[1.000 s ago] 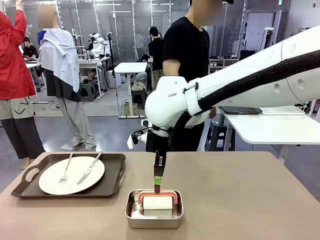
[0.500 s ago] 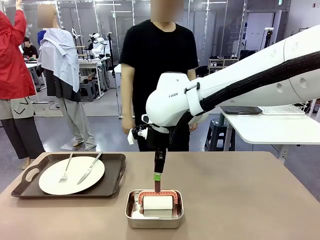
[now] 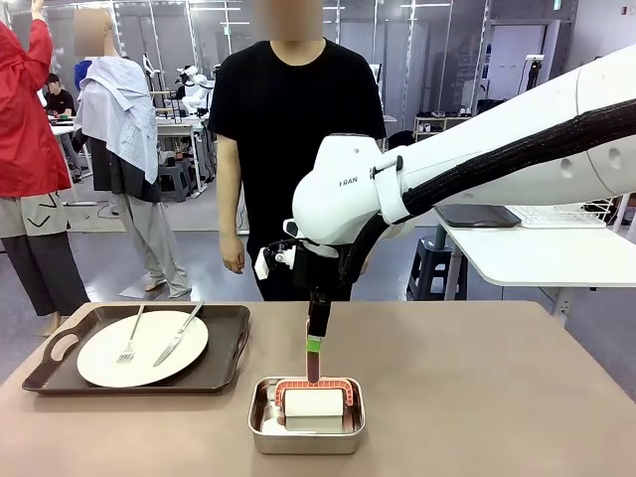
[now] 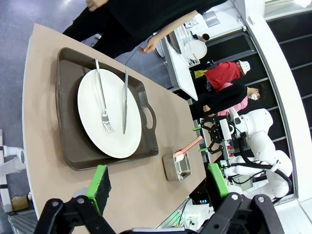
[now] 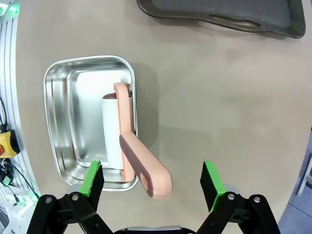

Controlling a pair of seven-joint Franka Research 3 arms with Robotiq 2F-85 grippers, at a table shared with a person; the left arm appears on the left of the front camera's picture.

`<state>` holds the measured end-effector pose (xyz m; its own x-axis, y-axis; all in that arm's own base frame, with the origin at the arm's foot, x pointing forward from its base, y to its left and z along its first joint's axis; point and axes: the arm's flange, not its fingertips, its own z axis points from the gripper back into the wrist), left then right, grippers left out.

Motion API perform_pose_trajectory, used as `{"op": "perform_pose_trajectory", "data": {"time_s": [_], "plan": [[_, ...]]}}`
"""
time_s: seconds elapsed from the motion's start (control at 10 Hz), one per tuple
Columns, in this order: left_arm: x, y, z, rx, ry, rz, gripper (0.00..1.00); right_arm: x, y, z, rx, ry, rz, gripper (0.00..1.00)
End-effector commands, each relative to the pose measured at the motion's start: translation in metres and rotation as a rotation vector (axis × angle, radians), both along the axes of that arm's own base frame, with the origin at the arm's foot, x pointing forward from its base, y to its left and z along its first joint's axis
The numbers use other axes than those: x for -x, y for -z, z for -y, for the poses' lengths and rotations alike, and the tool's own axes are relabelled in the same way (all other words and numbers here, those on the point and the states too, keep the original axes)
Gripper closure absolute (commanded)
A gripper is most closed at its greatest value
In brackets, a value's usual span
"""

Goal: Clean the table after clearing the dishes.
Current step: Place the Lint Roller back on top of the Airtight Container, then when the right (or left) Handle tray is removed, use the right hand (or left hand) to clean the right (or left) side of the table with the Lint Roller.

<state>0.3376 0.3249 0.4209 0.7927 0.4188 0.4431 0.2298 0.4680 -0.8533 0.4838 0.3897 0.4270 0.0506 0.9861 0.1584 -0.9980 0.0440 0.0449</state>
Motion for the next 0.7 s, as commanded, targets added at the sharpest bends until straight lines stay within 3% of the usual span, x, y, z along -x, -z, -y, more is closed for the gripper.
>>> {"op": "perform_pose_trajectory", "data": {"time_s": [0.0,0.6], "plan": [[0.0028,-0.0007,-0.0011,0.000,0.007,0.015,0.00,0.0039,0.0023,0.0050,0.008,-0.006,0.013,0.00],[0.0028,-0.0007,-0.0011,0.000,0.007,0.015,0.00,0.0000,0.0000,0.0000,0.000,0.000,0.000,0.00]]}}
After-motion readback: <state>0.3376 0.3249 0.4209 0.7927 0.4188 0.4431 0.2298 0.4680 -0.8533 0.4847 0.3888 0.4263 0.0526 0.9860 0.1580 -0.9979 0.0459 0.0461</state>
